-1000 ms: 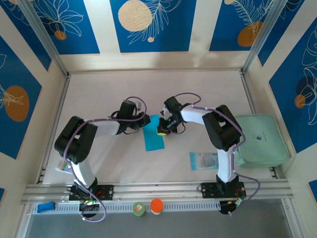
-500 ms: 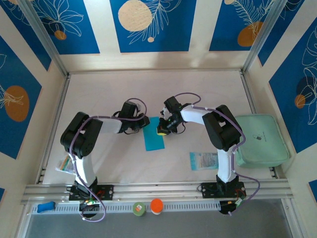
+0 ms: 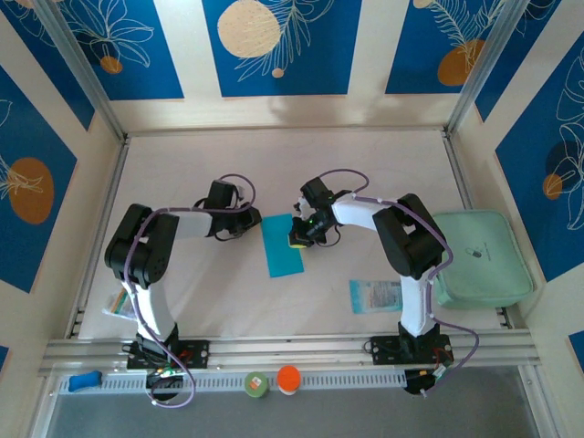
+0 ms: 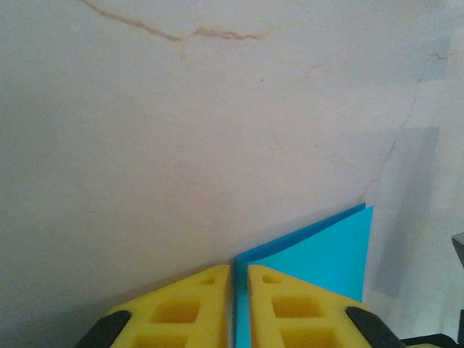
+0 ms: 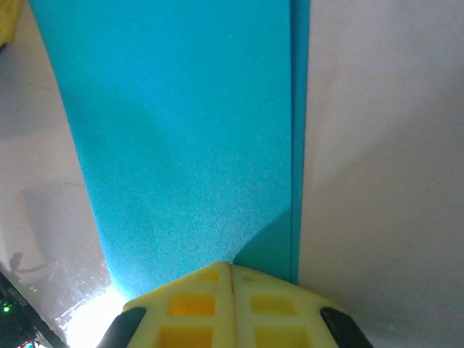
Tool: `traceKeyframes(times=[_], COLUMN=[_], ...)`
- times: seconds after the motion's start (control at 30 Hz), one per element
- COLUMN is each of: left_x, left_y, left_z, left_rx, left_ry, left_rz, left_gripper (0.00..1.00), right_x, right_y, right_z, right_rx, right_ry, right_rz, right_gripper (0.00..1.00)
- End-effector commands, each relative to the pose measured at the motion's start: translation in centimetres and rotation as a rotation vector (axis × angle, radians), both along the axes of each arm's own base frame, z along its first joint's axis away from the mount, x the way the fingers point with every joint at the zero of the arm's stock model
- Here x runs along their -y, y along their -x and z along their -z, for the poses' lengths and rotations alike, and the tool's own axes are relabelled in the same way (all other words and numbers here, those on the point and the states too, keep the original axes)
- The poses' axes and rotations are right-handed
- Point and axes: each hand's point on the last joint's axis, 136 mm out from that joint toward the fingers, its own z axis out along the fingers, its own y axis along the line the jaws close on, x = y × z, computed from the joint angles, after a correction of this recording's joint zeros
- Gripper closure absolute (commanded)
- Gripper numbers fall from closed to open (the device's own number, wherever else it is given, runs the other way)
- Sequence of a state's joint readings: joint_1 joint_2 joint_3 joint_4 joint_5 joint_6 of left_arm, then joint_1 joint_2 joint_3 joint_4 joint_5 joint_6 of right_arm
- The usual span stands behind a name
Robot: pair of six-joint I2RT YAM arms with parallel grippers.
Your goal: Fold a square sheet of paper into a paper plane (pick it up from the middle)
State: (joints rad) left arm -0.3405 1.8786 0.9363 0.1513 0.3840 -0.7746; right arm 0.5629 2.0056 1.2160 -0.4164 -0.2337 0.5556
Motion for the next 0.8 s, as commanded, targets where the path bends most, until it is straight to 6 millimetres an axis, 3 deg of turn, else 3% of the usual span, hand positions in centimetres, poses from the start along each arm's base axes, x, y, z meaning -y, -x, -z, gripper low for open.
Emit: traceKeyframes(times=[0.0,0.17,0.27,0.57,0.7,0.77], left_x=[-0.6,1.9,2.7,4.0,3.2,1.8], left_y=[-0.2,0.1,0.3,0.0,0.1,0.2], left_z=[-1.2,-4.6,-5.0,-1.6,0.1,1.1], left_rx=[0.020,0.120,0.133,0.042,-0.006,-0.035], left_ry=[-0.008,0.109,0.151,0.139,0.057,-0.035], left_rz=[0.023,0.062,0.053,0.070,0.060,0.035], left_gripper=[0.84,0.84,0.84,0.84,0.84,0.84], right_x=[10.2,9.7,9.6,9.7,9.9,10.0], right_y=[4.7,4.5,4.4,4.3,4.4,4.4], right_z=[8.9,8.8,8.8,8.8,8.9,9.0], right_rx=[-0.125,-0.115,-0.114,-0.111,-0.114,-0.112], right_ry=[0.527,0.525,0.525,0.530,0.537,0.540], right_rz=[-0.011,-0.027,-0.030,-0.029,-0.031,-0.034], right_gripper=[1.00,1.00,1.00,1.00,1.00,1.00])
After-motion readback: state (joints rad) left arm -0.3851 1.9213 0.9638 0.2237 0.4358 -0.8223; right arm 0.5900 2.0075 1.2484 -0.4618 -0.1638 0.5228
